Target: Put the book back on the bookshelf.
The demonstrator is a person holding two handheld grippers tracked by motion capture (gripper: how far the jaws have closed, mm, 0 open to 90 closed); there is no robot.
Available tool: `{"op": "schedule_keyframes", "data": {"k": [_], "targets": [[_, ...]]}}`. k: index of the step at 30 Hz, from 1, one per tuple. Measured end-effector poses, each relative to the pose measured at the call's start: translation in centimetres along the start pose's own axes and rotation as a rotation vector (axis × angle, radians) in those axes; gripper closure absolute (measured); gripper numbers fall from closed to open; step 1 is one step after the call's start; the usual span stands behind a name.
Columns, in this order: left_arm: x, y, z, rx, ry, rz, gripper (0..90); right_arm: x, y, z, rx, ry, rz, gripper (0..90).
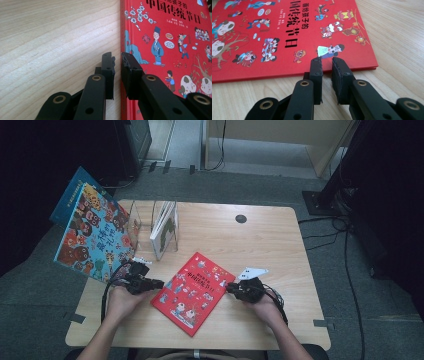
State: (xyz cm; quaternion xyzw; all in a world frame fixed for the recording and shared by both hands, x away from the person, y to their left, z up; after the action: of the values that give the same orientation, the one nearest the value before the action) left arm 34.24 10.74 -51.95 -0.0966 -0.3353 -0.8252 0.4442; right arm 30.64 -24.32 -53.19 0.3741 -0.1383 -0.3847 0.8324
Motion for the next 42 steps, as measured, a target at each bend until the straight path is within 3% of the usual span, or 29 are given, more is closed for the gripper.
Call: {"op": "schedule_keyframes", "data": {"k": [5,9,13,26,35,42], "targets": [[0.4,-0.3,-0.4,0.001,-0.074,0.033,78.9,0.4,0.0,-0.2,-0.002,-0.017,-0.021,79.8],[0.8,-0.2,-0.6,0.000,-0.063,0.023,78.9,0.3,0.0,-0.2,-0.012,-0.016,-0.018,79.8],[0.9,-0.3,-0.8,0.001,-0.082,0.030,79.3,-0.2,0.0,-0.1,-0.011,0.003,-0.015,81.2],[2.2,-0.2,-1.8,0.000,-0.094,0.013,81.1,0.3,0.3,-0.4,0.011,-0.051,-0.030,85.3],[2.4,-0.3,-1.9,0.002,-0.097,0.017,81.4,-0.7,0.1,0.2,-0.023,0.008,-0.032,88.8],[2.7,-0.3,-2.3,0.010,-0.108,0.024,84.4,-0.5,0.1,0.0,0.013,-0.050,-0.017,90.0]]}}
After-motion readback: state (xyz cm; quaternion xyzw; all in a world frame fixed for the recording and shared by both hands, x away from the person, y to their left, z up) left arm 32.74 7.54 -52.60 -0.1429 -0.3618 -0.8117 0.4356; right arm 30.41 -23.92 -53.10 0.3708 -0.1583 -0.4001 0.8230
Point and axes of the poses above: each handheld gripper's, and its own axes: z roughly backward along the jaws, y roughly out of its top, x roughly to its right, the point moved 3 cm from there along -z, roughly forward along the jaws, and after that the axes turned 7 degrees about -y, right-handed, at the moved point
